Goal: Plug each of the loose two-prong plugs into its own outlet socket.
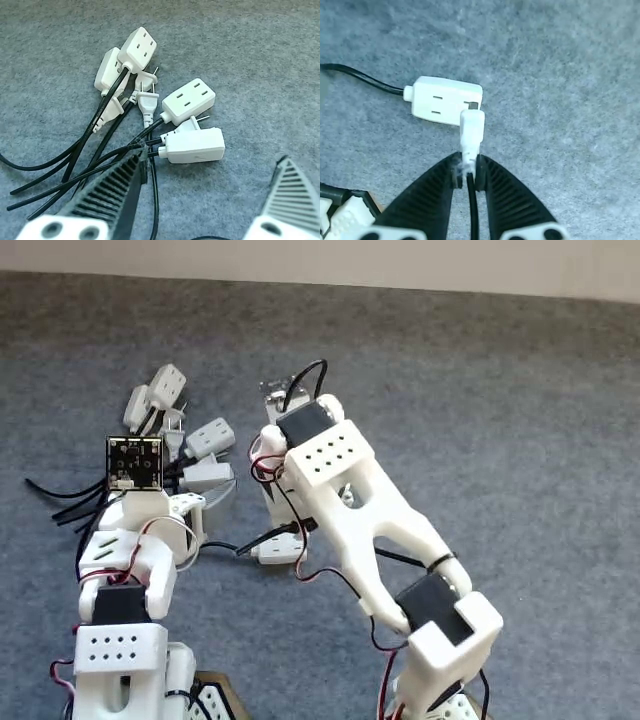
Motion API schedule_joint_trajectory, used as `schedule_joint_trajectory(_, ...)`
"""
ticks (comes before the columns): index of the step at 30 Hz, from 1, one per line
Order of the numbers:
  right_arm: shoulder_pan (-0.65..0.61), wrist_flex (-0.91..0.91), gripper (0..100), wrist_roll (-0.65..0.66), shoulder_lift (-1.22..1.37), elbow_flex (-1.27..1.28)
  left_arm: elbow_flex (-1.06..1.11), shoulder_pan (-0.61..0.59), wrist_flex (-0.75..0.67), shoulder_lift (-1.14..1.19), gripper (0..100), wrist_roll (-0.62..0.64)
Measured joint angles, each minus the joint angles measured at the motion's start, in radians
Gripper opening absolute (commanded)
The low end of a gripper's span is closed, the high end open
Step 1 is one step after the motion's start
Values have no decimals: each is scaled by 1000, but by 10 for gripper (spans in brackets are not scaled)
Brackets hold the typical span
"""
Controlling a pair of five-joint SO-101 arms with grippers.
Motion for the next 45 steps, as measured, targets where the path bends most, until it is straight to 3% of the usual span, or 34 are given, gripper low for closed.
schedule_joint_trajectory(45,-20,-64,5,0,32,69,0,-9,0,0,383,0)
